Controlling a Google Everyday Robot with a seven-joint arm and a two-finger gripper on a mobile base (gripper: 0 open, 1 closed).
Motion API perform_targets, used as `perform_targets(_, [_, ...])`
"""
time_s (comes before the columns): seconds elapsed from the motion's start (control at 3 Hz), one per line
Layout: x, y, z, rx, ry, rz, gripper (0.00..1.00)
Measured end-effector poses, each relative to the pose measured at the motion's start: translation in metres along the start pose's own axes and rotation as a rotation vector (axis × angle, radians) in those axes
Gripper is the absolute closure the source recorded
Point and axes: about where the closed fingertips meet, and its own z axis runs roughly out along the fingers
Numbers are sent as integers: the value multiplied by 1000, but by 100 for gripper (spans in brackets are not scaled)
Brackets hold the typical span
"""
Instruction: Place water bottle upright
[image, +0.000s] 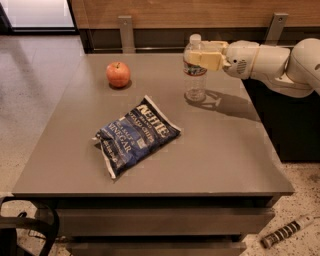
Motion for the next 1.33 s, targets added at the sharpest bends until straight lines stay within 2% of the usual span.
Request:
perform_targets(0.33, [7, -6, 1, -2, -1, 16, 100])
perform_targets(1.0, [2, -5, 2, -4, -1, 16, 98])
perform_targets(1.33, [2, -4, 4, -7, -2, 17, 69])
